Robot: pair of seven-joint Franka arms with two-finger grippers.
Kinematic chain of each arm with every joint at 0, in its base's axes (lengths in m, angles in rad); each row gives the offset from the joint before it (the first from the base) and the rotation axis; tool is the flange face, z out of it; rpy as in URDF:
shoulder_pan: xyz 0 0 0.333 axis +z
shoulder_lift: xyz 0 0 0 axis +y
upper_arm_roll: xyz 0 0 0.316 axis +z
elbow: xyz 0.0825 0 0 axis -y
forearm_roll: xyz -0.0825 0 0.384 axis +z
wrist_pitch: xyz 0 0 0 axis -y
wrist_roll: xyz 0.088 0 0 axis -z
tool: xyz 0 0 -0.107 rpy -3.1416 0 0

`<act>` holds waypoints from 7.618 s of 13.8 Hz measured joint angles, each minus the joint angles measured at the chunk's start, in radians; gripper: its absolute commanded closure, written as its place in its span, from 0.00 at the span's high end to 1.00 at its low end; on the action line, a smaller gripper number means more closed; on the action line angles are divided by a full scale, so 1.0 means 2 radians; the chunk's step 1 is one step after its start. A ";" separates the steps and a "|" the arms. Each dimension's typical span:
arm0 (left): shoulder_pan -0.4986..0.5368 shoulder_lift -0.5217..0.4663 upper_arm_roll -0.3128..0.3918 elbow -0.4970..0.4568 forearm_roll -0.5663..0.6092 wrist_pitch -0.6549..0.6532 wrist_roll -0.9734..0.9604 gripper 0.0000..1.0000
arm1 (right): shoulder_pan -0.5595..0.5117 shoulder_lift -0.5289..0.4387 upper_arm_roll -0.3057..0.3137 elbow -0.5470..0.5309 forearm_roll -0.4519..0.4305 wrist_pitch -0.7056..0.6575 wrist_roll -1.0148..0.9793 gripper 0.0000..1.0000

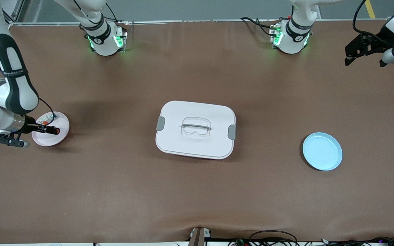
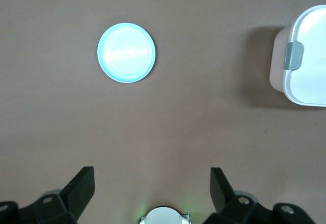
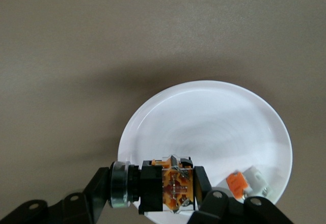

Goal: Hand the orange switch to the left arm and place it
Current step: 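Lift the switch over the box while the left gripper reaches toward it, then grasp the switch with the left gripper from the right gripper, then open the right gripper and withdraw it while the left gripper carries switch, then lower the switch onto the light-blue plate with the left gripper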

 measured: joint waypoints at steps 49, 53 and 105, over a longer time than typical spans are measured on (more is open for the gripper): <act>-0.058 0.121 -0.130 -0.158 -0.542 0.406 0.031 0.44 | 0.502 0.053 0.011 0.415 0.196 -0.118 1.096 0.00; -0.056 0.124 -0.126 -0.161 -0.540 0.407 0.043 0.00 | 0.502 0.061 0.007 0.429 0.197 -0.120 1.103 0.00; 0.214 0.264 -0.121 -0.195 0.180 0.447 0.758 0.00 | 0.123 -0.015 -0.006 0.378 -0.017 -0.464 0.088 1.00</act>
